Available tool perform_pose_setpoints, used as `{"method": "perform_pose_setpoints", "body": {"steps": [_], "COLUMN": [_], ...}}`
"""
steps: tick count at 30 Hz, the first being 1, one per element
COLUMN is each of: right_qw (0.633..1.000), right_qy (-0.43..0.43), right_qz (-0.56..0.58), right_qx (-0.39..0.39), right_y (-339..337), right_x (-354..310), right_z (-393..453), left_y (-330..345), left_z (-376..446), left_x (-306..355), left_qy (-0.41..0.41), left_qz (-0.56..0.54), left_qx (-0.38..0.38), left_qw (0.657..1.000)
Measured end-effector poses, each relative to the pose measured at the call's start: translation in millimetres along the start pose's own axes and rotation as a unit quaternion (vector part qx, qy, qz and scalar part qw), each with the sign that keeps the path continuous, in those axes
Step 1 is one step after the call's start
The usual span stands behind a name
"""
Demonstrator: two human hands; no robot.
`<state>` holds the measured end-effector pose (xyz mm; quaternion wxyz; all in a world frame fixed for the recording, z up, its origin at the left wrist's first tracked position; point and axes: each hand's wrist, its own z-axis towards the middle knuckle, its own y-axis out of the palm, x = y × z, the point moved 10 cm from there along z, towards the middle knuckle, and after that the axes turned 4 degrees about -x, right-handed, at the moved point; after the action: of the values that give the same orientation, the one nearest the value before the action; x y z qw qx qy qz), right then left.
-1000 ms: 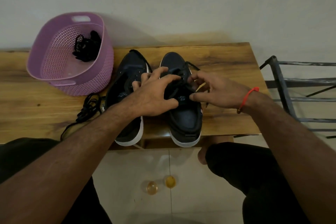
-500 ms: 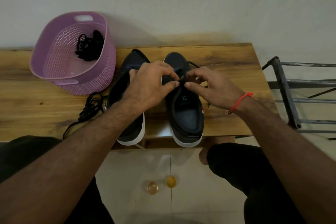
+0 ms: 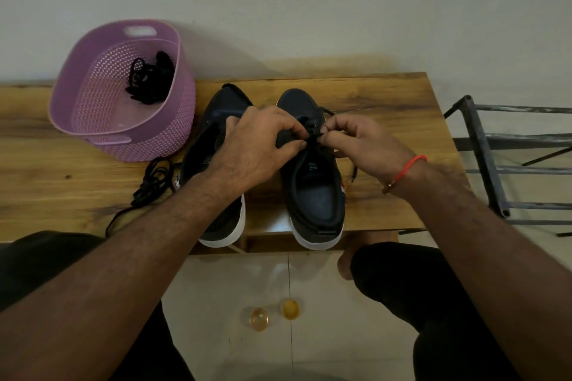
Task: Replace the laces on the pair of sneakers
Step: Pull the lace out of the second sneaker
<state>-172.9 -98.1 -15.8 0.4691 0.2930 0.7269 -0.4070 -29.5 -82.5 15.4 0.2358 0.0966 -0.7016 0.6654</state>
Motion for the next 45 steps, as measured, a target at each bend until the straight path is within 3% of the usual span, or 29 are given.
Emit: {"method": "perform_pose_setpoints", "body": {"steps": [10, 22, 26, 30, 37, 40, 45], "right_qw": [0.998, 0.994, 0.977, 0.952, 0.862, 0.804, 0.743], "right_qy": [0.025, 0.044, 0.057, 0.081, 0.075, 0.039, 0.006], "right_qz": [0.052, 0.098, 0.204, 0.296, 0.498, 0.578, 0.635], "right_qx": [-0.017, -0.03, -0.023, -0.021, 0.061, 0.135, 0.213], "right_y": [3, 5, 4, 2, -28, -47, -70], "right_x": [4, 7, 7, 9, 21, 26, 34], "right_z": [1, -3, -6, -6, -2, -4, -10], "left_y": [6, 16, 32, 31, 2, -9, -27], "left_z": [1, 0, -12, -14, -10, -11, -12], "left_x": [-11, -10, -19, -10, -31, -40, -51], "left_qy": [-0.037, -0.079, -0.188, -0.193, -0.226, -0.22, -0.199], "left_qz": [-0.023, -0.159, -0.363, -0.493, -0.735, -0.758, -0.74], "left_qx": [-0.037, -0.086, -0.134, -0.134, -0.004, 0.059, 0.151], "left_qw": [0.998, 0.98, 0.903, 0.838, 0.64, 0.611, 0.624]}}
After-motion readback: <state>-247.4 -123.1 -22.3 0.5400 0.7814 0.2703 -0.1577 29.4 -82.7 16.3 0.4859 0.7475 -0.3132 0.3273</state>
